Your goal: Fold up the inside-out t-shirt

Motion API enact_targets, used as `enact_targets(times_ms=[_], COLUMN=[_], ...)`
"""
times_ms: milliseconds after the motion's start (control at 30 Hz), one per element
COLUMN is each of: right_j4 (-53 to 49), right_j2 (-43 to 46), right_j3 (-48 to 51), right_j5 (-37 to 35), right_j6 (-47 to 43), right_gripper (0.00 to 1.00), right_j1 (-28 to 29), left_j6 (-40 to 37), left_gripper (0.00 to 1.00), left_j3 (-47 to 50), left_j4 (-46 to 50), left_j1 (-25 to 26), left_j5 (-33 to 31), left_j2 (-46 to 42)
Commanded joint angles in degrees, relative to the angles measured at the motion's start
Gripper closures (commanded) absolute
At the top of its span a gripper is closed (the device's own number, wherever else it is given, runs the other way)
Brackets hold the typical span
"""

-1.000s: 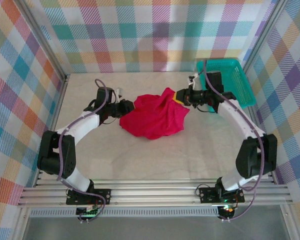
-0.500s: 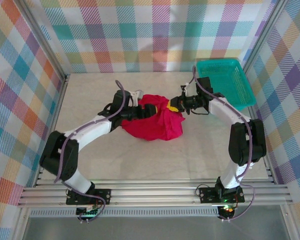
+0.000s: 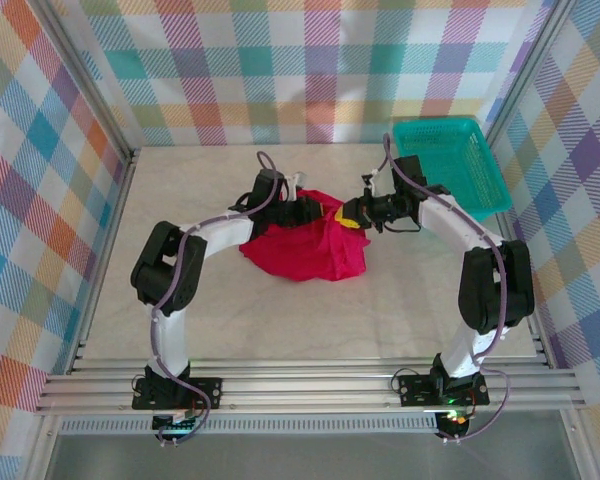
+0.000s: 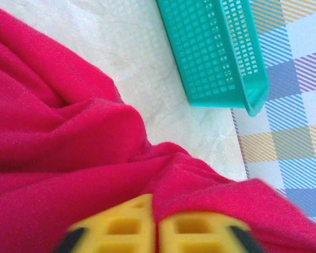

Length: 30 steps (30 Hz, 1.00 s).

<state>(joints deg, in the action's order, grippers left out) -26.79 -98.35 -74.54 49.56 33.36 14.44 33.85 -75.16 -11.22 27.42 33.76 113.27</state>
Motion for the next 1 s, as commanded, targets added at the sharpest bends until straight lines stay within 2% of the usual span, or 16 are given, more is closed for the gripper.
enact_targets(times_ms=[0, 100, 133, 233, 333, 433, 567, 600, 667, 767, 833, 967], right_j4=[-6.6, -10.9, -12.2, -14.3, -16.9, -16.6, -16.2, -15.9, -15.4, -16.8, -19.3, -21.9], right_j2=[2.1, 2.1, 1.8, -0.5, -3.2, -3.9, -7.0, -7.8, -9.5, -12.0, -15.1, -22.1], right_j3=[-4.7, -9.2, -11.0, -15.8, -19.0, -17.3, -16.0, -16.1, -16.7, -20.3, -24.5, -31.0], right_j5=[-3.9, -8.1, -9.9, -10.8, -13.6, -19.0, -25.5, -26.4, -28.1, -31.8, -33.7, -34.0], right_j6=[-4.5, -5.9, -6.3, -7.2, -8.3, -7.9, -7.9, -7.6, -7.1, -8.2, -9.7, -9.7], right_gripper=[0.95, 0.88, 0.82, 0.75, 0.46, 0.44, 0.45, 0.45, 0.45, 0.40, 0.32, 0.30], right_j1=[0.0, 1.6, 3.0, 8.2, 11.0, 10.9, 10.9, 10.9, 11.0, 12.1, 13.3, 14.2], left_j6=[-3.4, -7.2, -8.2, -10.8, -11.3, -10.4, -8.9, -8.7, -9.1, -11.4, -13.0, -12.6], left_gripper=[1.00, 1.00, 1.00, 1.00, 1.00, 1.00, 1.00, 0.97, 0.76, 0.58, 0.56, 0.50], left_j3=[1.7, 5.5, 6.4, 8.6, 11.2, 14.6, 18.6, 19.0, 19.2, 17.7, 16.5, 16.3], left_j4=[7.3, 19.5, 23.7, 32.5, 36.6, 37.2, 35.3, 35.5, 35.9, 37.9, 38.4, 37.7], left_j1=[-3.9, -10.9, -13.5, -18.9, -22.4, -23.5, -23.4, -23.5, -23.1, -20.8, -18.4, -17.3], left_j5=[-1.7, -9.2, -11.1, -16.1, -21.4, -23.2, -22.5, -22.5, -22.1, -24.2, -25.6, -25.6], left_j2=[-9.0, -19.7, -22.8, -29.7, -33.9, -36.2, -36.6, -36.5, -36.3, -36.7, -36.4, -34.1])
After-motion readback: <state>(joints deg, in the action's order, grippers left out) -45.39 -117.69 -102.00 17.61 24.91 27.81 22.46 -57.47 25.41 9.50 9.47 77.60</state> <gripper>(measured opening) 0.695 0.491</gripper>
